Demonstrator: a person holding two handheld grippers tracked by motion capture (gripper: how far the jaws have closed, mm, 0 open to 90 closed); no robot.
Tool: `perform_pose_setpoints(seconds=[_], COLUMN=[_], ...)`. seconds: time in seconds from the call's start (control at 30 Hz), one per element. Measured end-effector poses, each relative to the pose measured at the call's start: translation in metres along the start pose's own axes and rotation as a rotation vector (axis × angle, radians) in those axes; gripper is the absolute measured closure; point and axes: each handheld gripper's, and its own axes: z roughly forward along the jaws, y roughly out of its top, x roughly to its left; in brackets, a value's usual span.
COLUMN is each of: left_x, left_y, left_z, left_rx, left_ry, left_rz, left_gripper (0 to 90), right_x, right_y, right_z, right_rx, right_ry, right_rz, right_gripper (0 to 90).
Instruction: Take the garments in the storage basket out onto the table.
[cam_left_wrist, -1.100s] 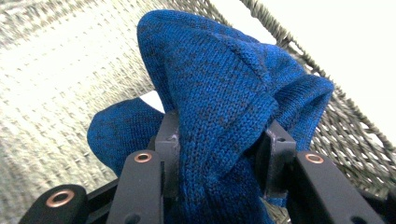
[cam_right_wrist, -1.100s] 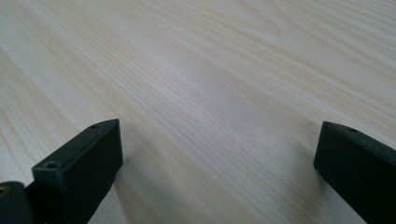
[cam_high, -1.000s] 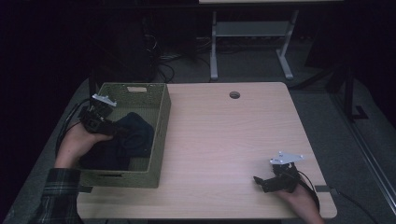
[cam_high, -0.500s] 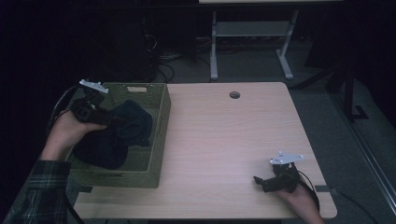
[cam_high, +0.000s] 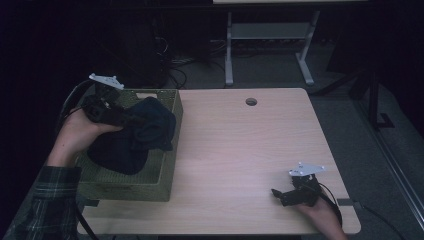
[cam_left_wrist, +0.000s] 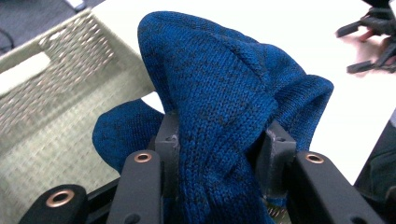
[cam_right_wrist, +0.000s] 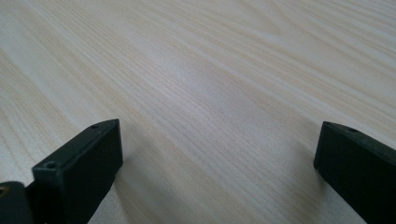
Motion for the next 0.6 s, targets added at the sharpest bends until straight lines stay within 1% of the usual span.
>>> perform_pose_setpoints(seconds=[0.03, 0.07, 0.1, 0.13, 0.17, 0.2, 0.23, 0.27, 0.3, 0.33, 0.37, 0.4, 0.47, 0.5, 0.53, 0.57, 0.6], left_x=[0.000, -0.005, -0.005, -0.010, -0.010, -0.016, -0.016, -0.021, -0.021, -0.026, -0.026, -0.032, -0.038, -0.038, -0.044, -0.044, -0.050], left_y=[0.000, 0.006, 0.006, 0.011, 0.011, 0.017, 0.017, 0.023, 0.023, 0.029, 0.029, 0.034, 0.040, 0.040, 0.045, 0.045, 0.051], left_z=[0.000, 0.003, 0.003, 0.005, 0.005, 0.008, 0.008, 0.011, 0.011, 0.014, 0.014, 0.018, 0.022, 0.022, 0.026, 0.026, 0.030], left_rx=[0.000, -0.004, -0.004, -0.007, -0.007, -0.018, -0.018, -0.021, -0.021, -0.026, -0.026, -0.033, -0.032, -0.032, -0.035, -0.035, -0.040], left_ry=[0.000, -0.010, -0.010, -0.019, -0.019, -0.032, -0.032, -0.051, -0.051, -0.065, -0.065, -0.079, -0.089, -0.089, -0.101, -0.101, -0.112], left_rz=[0.000, 0.014, 0.014, 0.029, 0.029, 0.037, 0.037, 0.053, 0.053, 0.070, 0.070, 0.079, 0.094, 0.094, 0.105, 0.105, 0.118], left_gripper=[59.3, 59.3, 59.3, 59.3, 59.3, 59.3, 59.3, 59.3, 59.3, 59.3, 59.3, 59.3, 59.3, 59.3, 59.3, 59.3, 59.3], right_x=[0.000, 0.000, 0.000, 0.000, 0.000, 0.000, 0.000, 0.000, 0.000, 0.000, 0.000, 0.000, 0.000, 0.000, 0.000, 0.000, 0.000], right_y=[0.000, 0.000, 0.000, 0.000, 0.000, 0.000, 0.000, 0.000, 0.000, 0.000, 0.000, 0.000, 0.000, 0.000, 0.000, 0.000, 0.000], right_z=[0.000, 0.000, 0.000, 0.000, 0.000, 0.000, 0.000, 0.000, 0.000, 0.000, 0.000, 0.000, 0.000, 0.000, 0.000, 0.000, 0.000], right_rx=[0.001, 0.000, 0.000, 0.002, 0.002, 0.000, 0.000, 0.000, 0.000, 0.001, 0.000, -0.001, -0.001, -0.001, -0.001, -0.001, -0.001], right_ry=[0.000, 0.000, 0.000, 0.000, 0.000, 0.000, 0.000, 0.000, 0.000, 0.000, 0.000, 0.000, 0.000, 0.000, 0.000, 0.000, 0.000], right_rz=[0.002, 0.000, 0.000, 0.004, 0.004, 0.000, 0.000, 0.000, 0.000, 0.001, 0.000, 0.000, 0.000, 0.000, 0.001, 0.001, 0.000], right_gripper=[0.9, 0.9, 0.9, 0.9, 0.9, 0.9, 0.9, 0.9, 0.9, 0.9, 0.9, 0.9, 0.9, 0.9, 0.9, 0.9, 0.9])
